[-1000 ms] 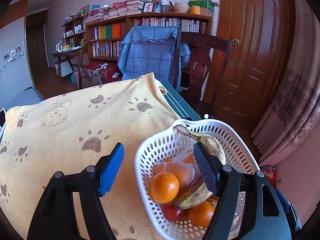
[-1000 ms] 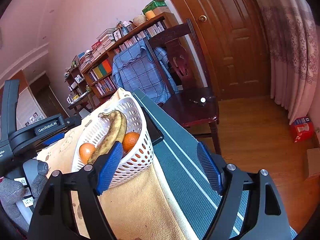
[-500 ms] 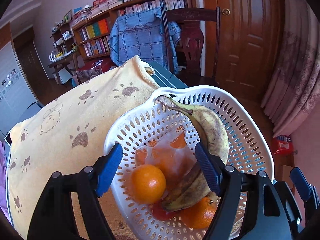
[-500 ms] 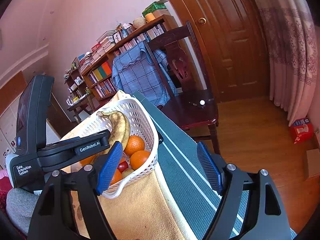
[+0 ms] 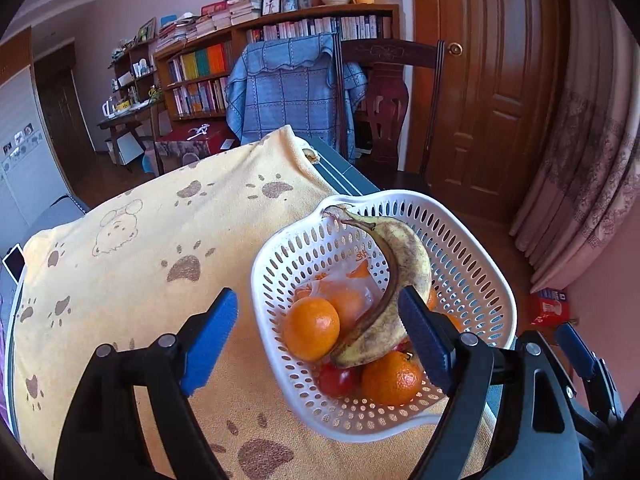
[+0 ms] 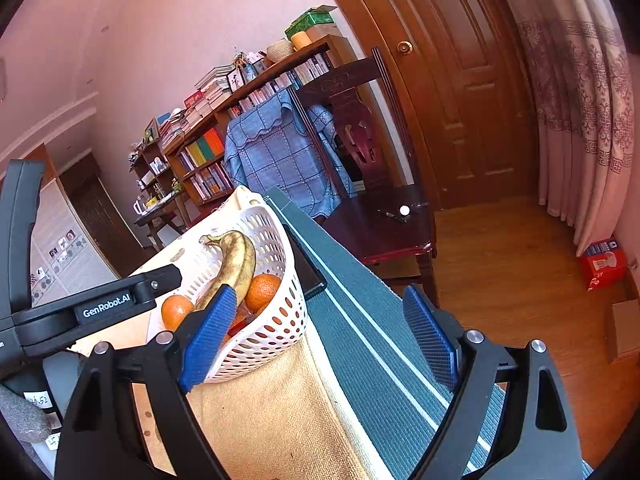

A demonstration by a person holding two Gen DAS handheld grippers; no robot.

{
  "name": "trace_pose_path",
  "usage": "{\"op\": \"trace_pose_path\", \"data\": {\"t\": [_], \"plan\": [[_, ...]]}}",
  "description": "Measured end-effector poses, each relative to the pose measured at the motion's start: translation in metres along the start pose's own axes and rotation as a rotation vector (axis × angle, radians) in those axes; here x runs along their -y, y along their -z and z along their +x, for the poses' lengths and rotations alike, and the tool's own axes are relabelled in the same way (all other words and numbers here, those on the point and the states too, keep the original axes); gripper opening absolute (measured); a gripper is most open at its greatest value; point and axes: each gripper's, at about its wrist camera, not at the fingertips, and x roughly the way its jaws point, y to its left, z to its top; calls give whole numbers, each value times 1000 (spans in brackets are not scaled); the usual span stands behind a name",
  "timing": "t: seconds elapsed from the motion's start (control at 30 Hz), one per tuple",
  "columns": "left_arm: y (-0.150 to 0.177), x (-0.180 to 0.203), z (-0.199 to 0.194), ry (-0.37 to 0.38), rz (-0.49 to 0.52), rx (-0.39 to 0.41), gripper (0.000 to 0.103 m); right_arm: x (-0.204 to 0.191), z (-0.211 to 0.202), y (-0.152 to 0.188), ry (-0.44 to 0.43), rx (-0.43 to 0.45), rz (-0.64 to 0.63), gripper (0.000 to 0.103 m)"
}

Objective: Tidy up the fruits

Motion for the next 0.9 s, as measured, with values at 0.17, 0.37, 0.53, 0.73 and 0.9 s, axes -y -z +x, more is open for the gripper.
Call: {"op": "trace_pose_path", "data": {"t": [0.17,0.37,0.53,0.73,0.9], "plan": [[14,-9,-26,-71,-3,34,89,-10,5,-1,-59,-65,-52,94],[33,-14,-45,-171,22,42,93,-31,2,-6,-52,-125,-205,97],[37,-12,-61,-217,31,75,94,-38,-8,-9,-31,-129,-303,99],[36,-3,-77,-246,68,120,98,-39,-22,-21,-40,-115,-349,100],[38,5,-86,-268,95,126,98,-46,-32,-24,-52,-103,-393,100]]}}
